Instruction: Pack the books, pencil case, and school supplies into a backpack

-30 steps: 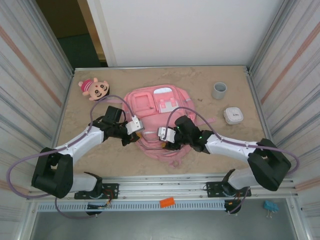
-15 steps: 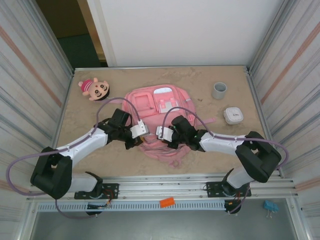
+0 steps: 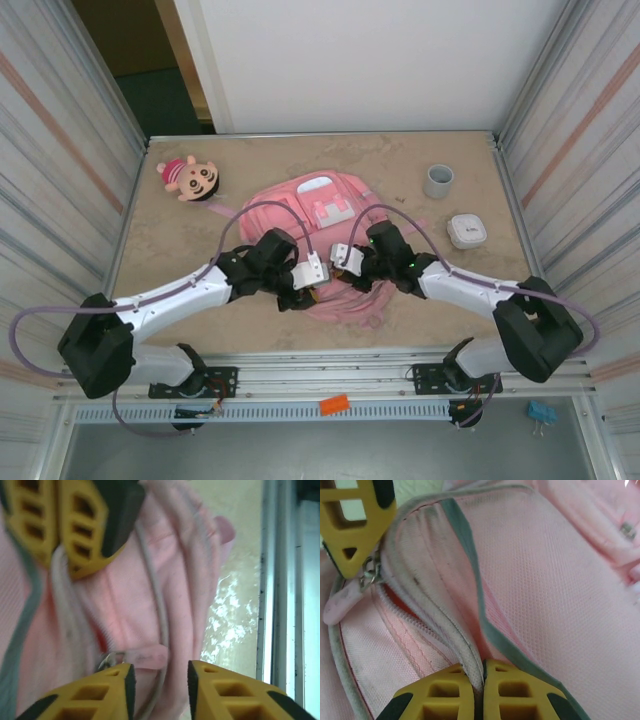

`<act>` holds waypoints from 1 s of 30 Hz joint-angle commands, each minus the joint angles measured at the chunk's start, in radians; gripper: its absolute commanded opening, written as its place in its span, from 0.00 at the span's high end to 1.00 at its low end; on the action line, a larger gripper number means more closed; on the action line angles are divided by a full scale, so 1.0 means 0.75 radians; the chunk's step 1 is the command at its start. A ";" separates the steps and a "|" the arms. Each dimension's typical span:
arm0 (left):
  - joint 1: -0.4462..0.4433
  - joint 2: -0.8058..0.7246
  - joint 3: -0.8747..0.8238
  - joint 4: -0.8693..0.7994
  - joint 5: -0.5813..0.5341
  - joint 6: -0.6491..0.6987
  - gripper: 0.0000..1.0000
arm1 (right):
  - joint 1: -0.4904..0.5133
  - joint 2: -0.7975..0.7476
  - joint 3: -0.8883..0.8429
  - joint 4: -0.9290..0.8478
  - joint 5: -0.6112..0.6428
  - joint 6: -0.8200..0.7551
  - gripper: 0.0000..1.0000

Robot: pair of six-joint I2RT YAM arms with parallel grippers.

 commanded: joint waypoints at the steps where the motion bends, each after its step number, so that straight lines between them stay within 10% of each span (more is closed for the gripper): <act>1: 0.035 -0.104 0.069 -0.021 0.014 0.195 0.49 | -0.055 -0.091 0.007 -0.067 -0.138 -0.184 1.00; 6: 0.116 -0.164 0.043 -0.010 -0.112 0.542 0.22 | -0.084 -0.105 0.038 -0.120 -0.163 -0.225 1.00; 15: 0.231 -0.010 0.023 0.081 0.034 0.767 0.16 | -0.105 -0.127 0.056 -0.154 -0.203 -0.222 1.00; 19: 0.231 0.066 0.017 0.123 0.089 0.791 0.27 | -0.109 -0.141 0.062 -0.152 -0.211 -0.200 1.00; 25: 0.231 0.111 0.064 0.120 0.179 0.646 0.90 | -0.113 -0.214 0.058 -0.152 -0.203 0.021 0.82; 30: 0.229 0.111 0.049 0.176 0.248 0.436 1.00 | -0.093 -0.389 0.115 -0.337 -0.105 0.509 0.65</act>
